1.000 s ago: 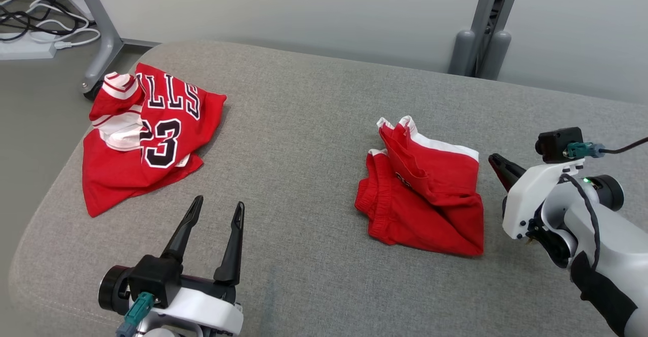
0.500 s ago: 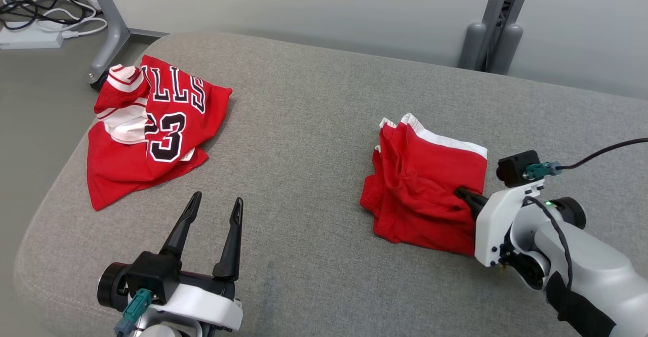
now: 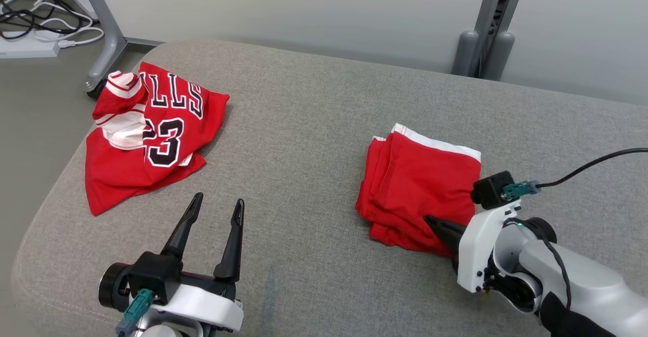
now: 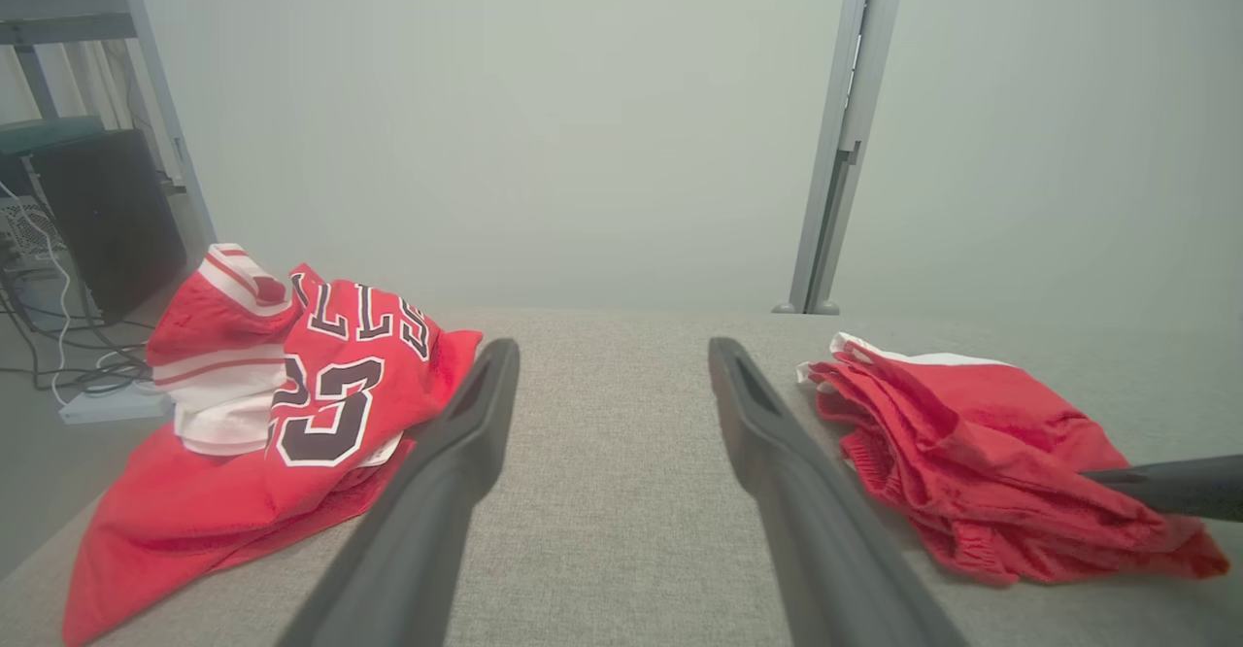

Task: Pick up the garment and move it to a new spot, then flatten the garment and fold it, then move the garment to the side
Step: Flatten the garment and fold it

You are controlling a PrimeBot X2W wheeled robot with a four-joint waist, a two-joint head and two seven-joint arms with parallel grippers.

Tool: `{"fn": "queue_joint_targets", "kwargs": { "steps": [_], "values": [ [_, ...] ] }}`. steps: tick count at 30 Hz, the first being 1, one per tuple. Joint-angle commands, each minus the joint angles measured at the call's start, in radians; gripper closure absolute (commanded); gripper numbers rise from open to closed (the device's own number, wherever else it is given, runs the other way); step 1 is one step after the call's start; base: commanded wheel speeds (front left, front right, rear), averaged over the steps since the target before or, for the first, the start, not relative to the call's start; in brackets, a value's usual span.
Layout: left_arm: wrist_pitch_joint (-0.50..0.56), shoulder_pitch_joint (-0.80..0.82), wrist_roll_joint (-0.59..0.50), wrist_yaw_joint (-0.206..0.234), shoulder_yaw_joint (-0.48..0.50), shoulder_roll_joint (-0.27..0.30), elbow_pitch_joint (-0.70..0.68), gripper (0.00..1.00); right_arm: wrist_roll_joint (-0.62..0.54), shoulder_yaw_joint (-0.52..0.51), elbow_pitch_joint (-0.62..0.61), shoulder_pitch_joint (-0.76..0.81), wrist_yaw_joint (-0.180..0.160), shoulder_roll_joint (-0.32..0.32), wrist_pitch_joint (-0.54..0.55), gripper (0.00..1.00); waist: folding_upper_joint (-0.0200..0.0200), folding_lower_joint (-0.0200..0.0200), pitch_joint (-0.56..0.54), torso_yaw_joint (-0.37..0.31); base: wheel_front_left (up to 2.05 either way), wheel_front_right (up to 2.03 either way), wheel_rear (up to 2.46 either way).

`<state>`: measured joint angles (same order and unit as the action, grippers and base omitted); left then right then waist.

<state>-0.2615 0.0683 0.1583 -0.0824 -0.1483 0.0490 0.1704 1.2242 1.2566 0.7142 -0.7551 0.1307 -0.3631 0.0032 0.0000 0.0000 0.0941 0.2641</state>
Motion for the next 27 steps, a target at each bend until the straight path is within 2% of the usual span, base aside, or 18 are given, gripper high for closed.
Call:
{"fn": "queue_joint_targets", "kwargs": {
  "steps": [1, 8, 13, 19, 23, 27],
  "values": [
    [-0.003, 0.008, -0.006, -0.001, 0.001, 0.003, -0.002, 0.0, 0.009, 0.001, -0.005, -0.016, 0.0, -0.02, -0.032, 1.0, 0.0, 0.0, -0.001, 0.003, 0.0, 0.0, 0.0],
    [-0.003, 0.0, -0.009, -0.002, 0.004, 0.003, -0.007, 0.0, 0.015, 0.0, 0.04, -0.053, 0.0, -0.029, -0.131, 1.0, 0.0, 0.0, -0.004, 0.015, 0.0, 0.0, 0.0],
    [-0.003, 0.0, -0.007, -0.002, -0.004, 0.004, -0.007, 0.0, -0.003, 0.014, 0.107, -0.031, 0.0, 0.035, -0.141, 1.0, 0.0, 0.0, -0.004, 0.026, 0.0, 0.0, 0.0],
    [-0.003, -0.005, -0.007, 0.003, 0.0, 0.003, -0.009, 0.0, -0.01, 0.023, 0.091, 0.01, 0.0, 0.077, -0.133, 1.0, 0.0, 0.0, -0.007, 0.028, 0.0, 0.0, 0.0],
    [-0.003, -0.009, -0.007, 0.005, 0.005, 0.003, -0.01, 0.0, -0.006, 0.025, 0.071, 0.028, 0.0, 0.075, -0.123, 1.0, 0.0, 0.0, -0.009, 0.018, 0.0, 0.0, 0.0],
    [-0.003, -0.01, -0.009, 0.006, 0.008, 0.003, -0.011, 0.0, 0.017, 0.025, 0.049, 0.023, 0.0, 0.051, -0.164, 1.0, 0.0, 0.0, -0.014, 0.004, 0.0, 0.0, 0.0]
  ]
}}
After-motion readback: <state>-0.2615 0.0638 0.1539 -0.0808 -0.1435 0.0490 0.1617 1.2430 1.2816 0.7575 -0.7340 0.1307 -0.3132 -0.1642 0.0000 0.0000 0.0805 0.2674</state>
